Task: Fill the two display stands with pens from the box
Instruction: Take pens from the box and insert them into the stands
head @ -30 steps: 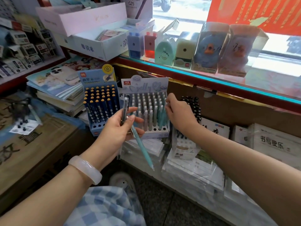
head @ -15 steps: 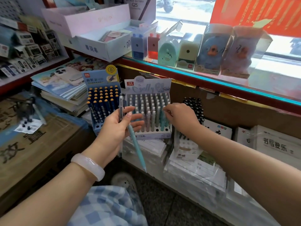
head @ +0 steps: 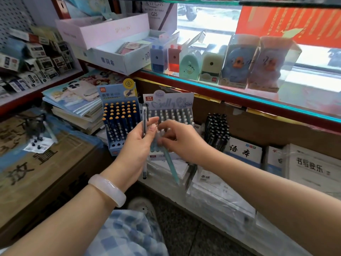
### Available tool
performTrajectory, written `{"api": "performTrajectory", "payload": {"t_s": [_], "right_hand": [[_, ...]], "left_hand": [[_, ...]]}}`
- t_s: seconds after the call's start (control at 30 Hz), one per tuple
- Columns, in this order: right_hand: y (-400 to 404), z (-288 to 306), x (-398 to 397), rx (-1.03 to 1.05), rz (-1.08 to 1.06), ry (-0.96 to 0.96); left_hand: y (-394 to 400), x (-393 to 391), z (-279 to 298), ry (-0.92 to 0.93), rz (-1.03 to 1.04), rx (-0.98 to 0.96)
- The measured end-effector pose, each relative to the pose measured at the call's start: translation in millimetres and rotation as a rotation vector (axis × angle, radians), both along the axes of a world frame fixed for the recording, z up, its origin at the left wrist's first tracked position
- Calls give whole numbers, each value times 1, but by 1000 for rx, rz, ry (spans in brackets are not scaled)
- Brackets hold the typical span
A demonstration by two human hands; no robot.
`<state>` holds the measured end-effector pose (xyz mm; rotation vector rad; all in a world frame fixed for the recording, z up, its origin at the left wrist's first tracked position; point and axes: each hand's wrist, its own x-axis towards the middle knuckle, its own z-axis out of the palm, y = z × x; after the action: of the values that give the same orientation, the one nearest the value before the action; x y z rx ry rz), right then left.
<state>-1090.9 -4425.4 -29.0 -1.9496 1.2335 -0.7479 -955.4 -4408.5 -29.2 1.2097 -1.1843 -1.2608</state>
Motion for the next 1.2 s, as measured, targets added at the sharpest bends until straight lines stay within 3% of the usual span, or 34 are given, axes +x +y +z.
{"api": "performTrajectory", "payload": {"t_s": [0.2, 0.33, 0.77, 1.2], "right_hand": [[-26, 7, -49, -134, -307, 134], [-31, -4, -63, -215, -394, 269], [-51, -25, -62, -324, -328, 653], [-51, -31, -62, -309, -330, 606]], "left_hand": [[2, 8, 5, 69, 1, 37], [1, 8, 1, 76, -14, 61], [-2, 19, -4, 126, -29, 149], [0, 21, -6, 172, -25, 184]]}}
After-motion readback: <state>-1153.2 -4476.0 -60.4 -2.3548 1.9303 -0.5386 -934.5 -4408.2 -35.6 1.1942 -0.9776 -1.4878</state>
